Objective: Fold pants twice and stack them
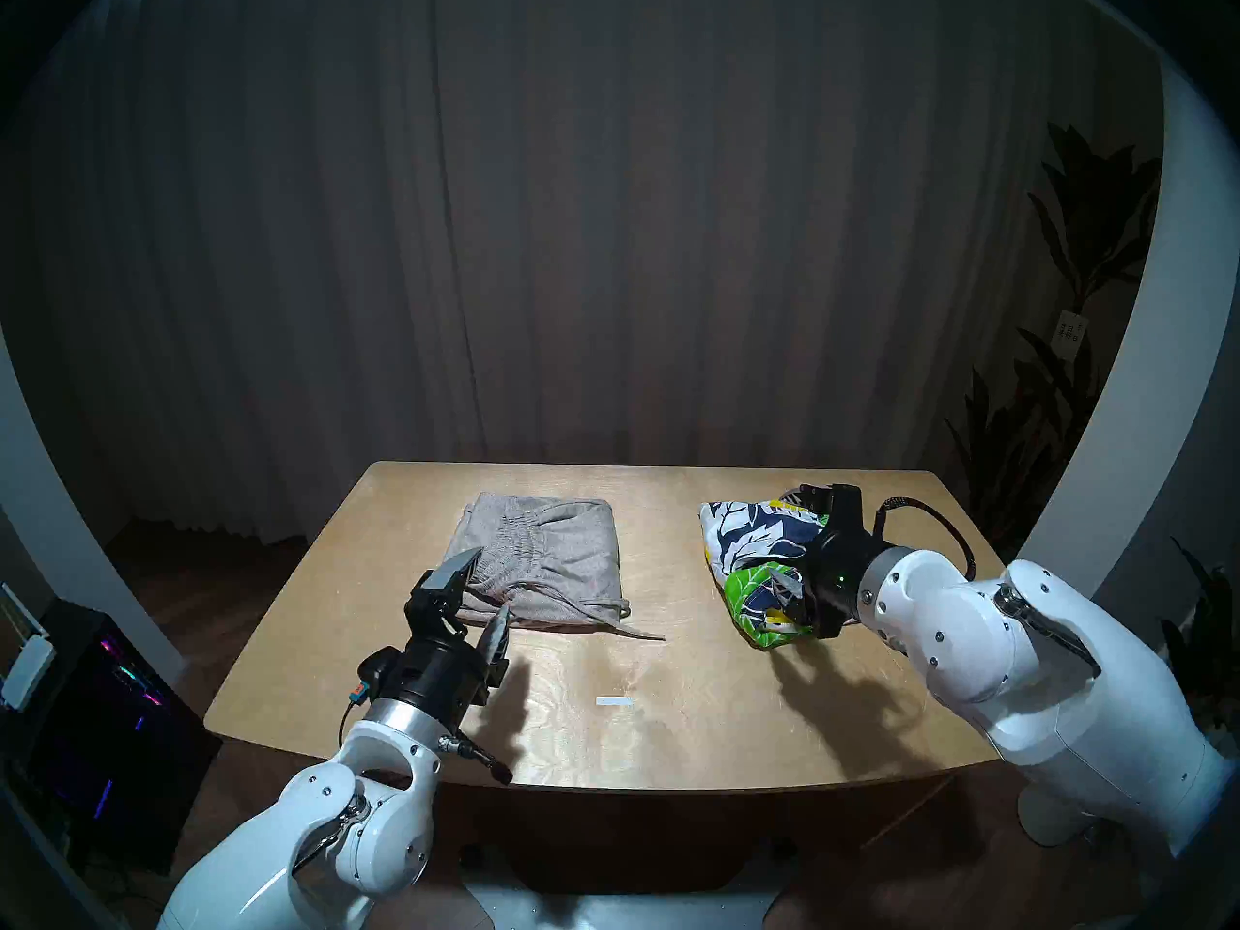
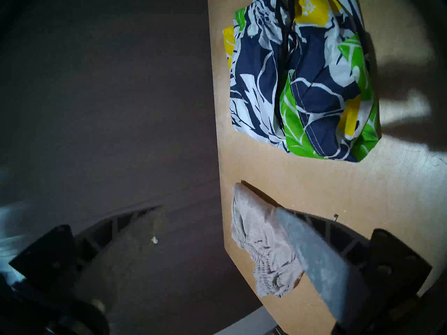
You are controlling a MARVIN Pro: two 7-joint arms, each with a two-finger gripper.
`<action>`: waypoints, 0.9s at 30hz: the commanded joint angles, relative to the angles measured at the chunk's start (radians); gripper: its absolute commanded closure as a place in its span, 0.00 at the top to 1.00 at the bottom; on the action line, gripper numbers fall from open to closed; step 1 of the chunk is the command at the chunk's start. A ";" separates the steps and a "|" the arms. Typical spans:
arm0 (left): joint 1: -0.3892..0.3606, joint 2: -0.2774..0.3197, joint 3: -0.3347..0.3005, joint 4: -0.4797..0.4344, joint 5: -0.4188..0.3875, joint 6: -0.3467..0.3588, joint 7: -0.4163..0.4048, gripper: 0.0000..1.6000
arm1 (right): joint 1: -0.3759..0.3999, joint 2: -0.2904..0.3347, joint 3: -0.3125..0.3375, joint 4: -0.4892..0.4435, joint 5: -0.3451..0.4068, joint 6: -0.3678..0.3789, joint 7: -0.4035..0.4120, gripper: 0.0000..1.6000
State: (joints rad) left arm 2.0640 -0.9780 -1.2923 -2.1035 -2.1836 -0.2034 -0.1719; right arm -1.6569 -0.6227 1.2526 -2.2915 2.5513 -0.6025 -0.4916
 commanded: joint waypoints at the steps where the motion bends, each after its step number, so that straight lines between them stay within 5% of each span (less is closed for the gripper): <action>1: -0.105 -0.017 0.050 0.025 0.018 0.040 0.015 1.00 | -0.109 0.034 0.061 -0.015 0.010 -0.035 0.095 1.00; 27: -0.371 -0.269 0.305 0.134 0.186 0.085 0.211 1.00 | -0.366 0.068 0.269 0.097 0.024 0.039 0.308 1.00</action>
State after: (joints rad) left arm 1.7983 -1.1489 -1.0437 -1.9987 -2.0515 -0.1106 0.0098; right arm -1.9354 -0.5601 1.4709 -2.2045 2.5729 -0.5989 -0.2409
